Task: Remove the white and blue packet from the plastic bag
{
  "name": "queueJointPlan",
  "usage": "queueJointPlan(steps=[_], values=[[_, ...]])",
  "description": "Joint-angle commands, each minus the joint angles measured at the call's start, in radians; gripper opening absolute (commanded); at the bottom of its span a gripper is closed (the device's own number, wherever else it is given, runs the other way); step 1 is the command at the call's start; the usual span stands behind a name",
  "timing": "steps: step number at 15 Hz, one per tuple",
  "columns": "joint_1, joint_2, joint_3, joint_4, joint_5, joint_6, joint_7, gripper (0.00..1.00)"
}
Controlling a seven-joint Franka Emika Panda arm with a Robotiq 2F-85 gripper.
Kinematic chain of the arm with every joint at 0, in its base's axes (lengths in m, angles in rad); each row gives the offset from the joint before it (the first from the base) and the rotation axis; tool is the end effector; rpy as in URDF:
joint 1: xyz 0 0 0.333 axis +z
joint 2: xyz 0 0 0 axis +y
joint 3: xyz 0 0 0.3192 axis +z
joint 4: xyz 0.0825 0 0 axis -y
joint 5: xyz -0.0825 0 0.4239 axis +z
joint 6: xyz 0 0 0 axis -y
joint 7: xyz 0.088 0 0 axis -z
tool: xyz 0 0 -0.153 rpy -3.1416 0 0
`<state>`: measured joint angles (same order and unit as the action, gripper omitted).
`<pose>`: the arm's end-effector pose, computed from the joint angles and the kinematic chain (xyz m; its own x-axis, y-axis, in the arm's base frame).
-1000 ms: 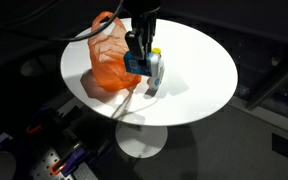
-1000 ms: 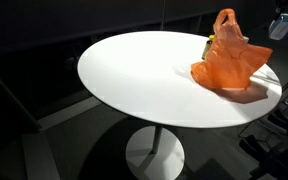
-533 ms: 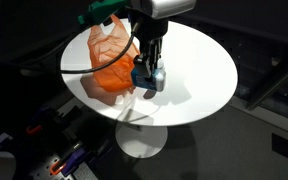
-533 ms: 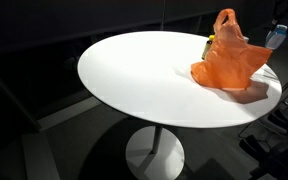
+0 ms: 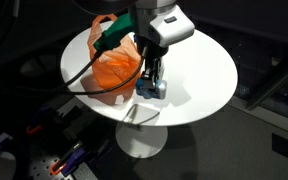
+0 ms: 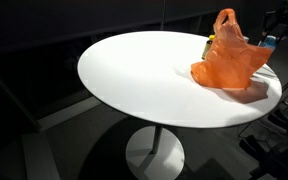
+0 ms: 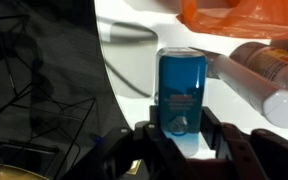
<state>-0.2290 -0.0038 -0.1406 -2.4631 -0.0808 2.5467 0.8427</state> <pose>0.4786 -0.1865 0.2308 0.4077 -0.9082 0.0945 -0.9107 -0.4120 -0.0304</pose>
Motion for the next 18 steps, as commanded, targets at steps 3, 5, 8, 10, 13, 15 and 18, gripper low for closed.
queueJointPlan(steps=[3, 5, 8, 10, 13, 15, 18], values=[[0.026, 0.093, -0.016, 0.027, 0.067, 0.043, -0.118, 0.19], [0.033, 0.124, -0.015, 0.035, 0.094, 0.041, -0.155, 0.19], [0.043, 0.155, -0.016, 0.044, 0.127, 0.031, -0.203, 0.19], [0.051, 0.154, -0.019, 0.044, 0.132, 0.027, -0.224, 0.69], [0.056, 0.122, -0.023, 0.036, 0.129, 0.022, -0.254, 0.84], [0.06, 0.084, -0.027, 0.026, 0.121, 0.007, -0.278, 0.99], [0.065, 0.003, -0.027, 0.011, 0.107, -0.044, -0.322, 1.0]])
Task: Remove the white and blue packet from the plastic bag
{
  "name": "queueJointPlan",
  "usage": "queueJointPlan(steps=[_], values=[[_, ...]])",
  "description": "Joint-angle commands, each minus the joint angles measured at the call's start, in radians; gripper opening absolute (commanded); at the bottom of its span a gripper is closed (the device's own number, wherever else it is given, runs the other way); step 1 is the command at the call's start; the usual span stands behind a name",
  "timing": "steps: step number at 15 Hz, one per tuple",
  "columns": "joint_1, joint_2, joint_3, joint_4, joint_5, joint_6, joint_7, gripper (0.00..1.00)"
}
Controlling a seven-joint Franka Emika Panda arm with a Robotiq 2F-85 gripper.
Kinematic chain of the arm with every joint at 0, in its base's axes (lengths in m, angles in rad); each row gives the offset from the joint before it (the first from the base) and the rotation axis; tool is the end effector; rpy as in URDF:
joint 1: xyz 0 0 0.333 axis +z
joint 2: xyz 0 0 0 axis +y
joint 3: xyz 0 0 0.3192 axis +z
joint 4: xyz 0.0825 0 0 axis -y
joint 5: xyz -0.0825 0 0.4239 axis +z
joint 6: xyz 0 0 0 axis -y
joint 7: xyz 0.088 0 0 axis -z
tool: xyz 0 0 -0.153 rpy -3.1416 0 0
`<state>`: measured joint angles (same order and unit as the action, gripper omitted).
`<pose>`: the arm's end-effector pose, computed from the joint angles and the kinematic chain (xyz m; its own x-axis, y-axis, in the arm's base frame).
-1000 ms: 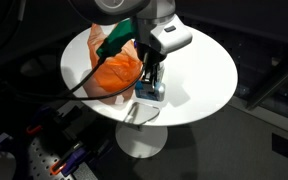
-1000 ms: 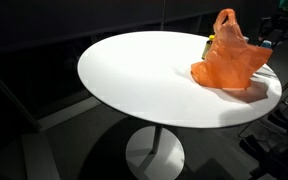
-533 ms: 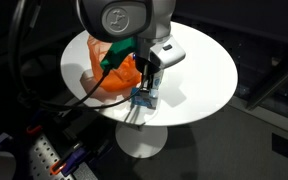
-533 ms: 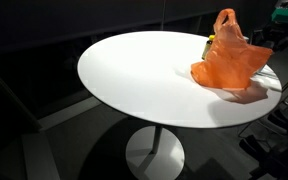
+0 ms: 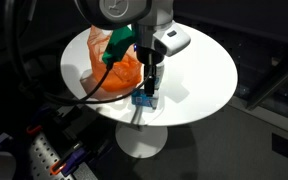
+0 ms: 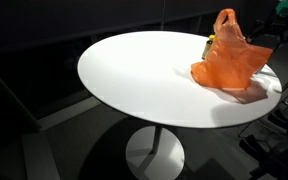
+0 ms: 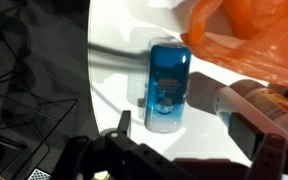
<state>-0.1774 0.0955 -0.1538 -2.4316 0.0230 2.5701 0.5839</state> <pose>0.4903 -0.1701 0.1956 0.5945 -0.8032 0.0377 -0.8030 -0.5955 -0.0233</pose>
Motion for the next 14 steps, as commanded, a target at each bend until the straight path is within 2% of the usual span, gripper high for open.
queueJointPlan(steps=[1, 8, 14], values=[[0.013, -0.122, -0.011, -0.023, -0.001, -0.091, -0.078, 1.0], [0.027, -0.299, 0.02, -0.01, -0.002, -0.319, -0.26, 1.0], [0.065, -0.424, 0.069, 0.032, -0.055, -0.534, -0.44, 1.0]])
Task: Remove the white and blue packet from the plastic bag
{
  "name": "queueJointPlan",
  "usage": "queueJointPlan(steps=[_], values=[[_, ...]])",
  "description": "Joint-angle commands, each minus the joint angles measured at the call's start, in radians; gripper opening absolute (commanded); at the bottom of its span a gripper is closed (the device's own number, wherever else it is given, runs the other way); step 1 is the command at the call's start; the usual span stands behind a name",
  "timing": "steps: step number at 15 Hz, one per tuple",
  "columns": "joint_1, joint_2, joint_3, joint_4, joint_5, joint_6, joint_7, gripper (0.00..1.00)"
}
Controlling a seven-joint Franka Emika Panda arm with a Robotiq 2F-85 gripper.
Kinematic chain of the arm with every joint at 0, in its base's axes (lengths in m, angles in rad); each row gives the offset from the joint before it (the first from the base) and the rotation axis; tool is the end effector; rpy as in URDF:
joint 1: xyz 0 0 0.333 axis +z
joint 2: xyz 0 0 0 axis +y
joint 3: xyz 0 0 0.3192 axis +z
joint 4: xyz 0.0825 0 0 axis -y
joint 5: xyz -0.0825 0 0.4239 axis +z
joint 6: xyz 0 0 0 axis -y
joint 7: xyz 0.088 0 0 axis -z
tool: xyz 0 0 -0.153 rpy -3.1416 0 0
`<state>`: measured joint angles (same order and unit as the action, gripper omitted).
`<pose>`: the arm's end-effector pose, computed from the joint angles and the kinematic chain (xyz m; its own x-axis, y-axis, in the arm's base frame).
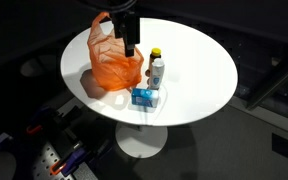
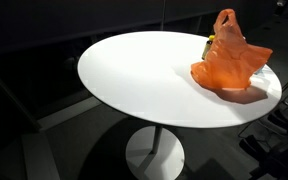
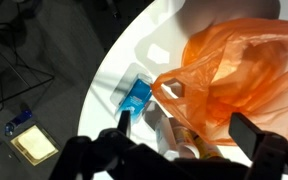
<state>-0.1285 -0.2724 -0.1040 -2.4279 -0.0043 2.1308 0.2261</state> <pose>0.4643 -0.1087 0.3416 0.8992 -0.4364 -0.0308 -0.4370 -0.8993 -0.0179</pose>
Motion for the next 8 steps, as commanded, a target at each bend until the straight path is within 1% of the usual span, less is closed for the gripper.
queueJointPlan(steps=[1, 5, 8], values=[[0.026, -0.07, 0.025, 0.038, -0.03, -0.122, -0.118, 1.0], [0.07, -0.119, 0.047, 0.088, -0.021, -0.195, -0.237, 1.0], [0.097, -0.148, 0.067, 0.128, -0.029, -0.262, -0.271, 1.0]])
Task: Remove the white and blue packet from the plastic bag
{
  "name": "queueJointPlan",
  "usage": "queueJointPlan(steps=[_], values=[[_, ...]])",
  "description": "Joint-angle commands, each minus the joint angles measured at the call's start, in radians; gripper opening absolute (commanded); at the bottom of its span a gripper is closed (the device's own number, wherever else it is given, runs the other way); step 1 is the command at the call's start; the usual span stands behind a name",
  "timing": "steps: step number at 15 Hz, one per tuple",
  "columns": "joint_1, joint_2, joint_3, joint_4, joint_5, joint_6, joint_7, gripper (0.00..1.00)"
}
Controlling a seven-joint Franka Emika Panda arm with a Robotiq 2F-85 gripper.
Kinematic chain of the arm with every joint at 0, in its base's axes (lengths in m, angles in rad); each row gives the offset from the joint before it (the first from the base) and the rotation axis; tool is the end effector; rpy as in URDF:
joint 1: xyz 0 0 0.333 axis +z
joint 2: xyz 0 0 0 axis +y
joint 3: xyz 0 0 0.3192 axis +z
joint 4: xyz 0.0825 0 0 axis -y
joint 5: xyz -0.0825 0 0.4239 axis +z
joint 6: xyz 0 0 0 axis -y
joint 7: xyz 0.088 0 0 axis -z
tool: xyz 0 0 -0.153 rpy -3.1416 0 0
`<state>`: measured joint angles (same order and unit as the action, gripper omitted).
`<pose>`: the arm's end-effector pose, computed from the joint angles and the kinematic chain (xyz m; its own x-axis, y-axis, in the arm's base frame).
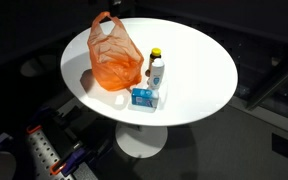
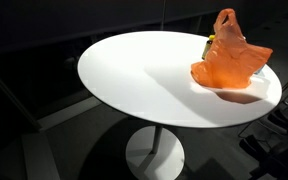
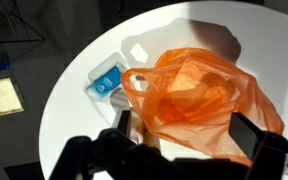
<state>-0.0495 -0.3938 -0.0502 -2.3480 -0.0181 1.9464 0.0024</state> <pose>0.4621 -0.0482 0.4234 0.9958 -0.0913 -0.0082 -0.0914 -0.9958 -0.0024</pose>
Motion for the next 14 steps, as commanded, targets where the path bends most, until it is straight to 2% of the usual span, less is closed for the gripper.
queueJointPlan(steps=[1, 8, 11, 12, 14], values=[[0.022, -0.033, 0.023, 0.065, -0.017, -0.112, -0.039, 1.0], [0.028, -0.096, 0.067, 0.213, -0.02, -0.387, 0.022, 1.0], [0.025, -0.099, 0.063, 0.246, -0.013, -0.428, 0.018, 1.0], [0.032, -0.107, 0.059, 0.213, -0.005, -0.394, 0.001, 1.0], [0.032, -0.107, 0.059, 0.22, -0.005, -0.401, 0.001, 1.0]])
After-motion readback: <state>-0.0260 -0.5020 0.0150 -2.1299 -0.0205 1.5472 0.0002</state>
